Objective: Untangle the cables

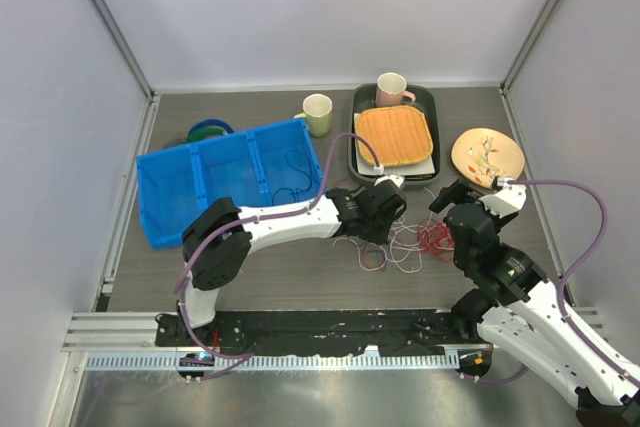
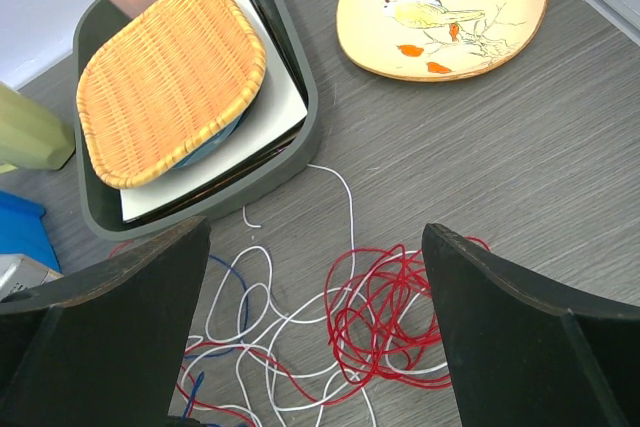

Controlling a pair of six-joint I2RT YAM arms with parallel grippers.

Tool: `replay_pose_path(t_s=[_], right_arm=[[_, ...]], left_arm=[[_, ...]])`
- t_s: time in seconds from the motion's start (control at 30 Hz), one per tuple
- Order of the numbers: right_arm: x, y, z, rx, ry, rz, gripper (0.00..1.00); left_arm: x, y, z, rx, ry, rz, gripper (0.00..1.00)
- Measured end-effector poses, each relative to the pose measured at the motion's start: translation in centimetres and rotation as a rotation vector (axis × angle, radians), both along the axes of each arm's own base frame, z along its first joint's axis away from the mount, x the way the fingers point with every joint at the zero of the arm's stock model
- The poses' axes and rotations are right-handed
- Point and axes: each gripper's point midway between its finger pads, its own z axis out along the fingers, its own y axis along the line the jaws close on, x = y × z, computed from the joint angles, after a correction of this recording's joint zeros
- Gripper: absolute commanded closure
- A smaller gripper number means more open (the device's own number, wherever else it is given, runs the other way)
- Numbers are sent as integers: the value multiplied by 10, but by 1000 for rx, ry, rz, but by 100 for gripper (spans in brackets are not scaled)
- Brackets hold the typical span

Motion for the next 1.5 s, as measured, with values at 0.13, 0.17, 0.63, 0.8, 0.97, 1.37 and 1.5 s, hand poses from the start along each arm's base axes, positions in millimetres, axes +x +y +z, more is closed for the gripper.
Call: replay_pose_path(t_s=[0.13,0.17,0.63,0.8,0.97,1.37,1.5], right_arm=[[1,2,-2,-3,8,7,8],[1,3,-3,-8,15,18,8],[10,136,-20,97,27,711,12],[6,159,-27,105,56,832,12],[1,170,-22,114,38,907,11],[-10,194,-10,145,-28,1067,12],[-14,197,-11,141,-40,1096,12]], left_arm=[[-1,10,1,29,-10,15,100],[-2,15,4,31,-20,21,100],[-14,96,196,-319,-354,51,100],[1,126,225,-298,-479,142,100],[12,145,267,-298,-586,201,100],[37,202,358,-260,-818,405,100],[37,217,384,-280,-865,443,100]])
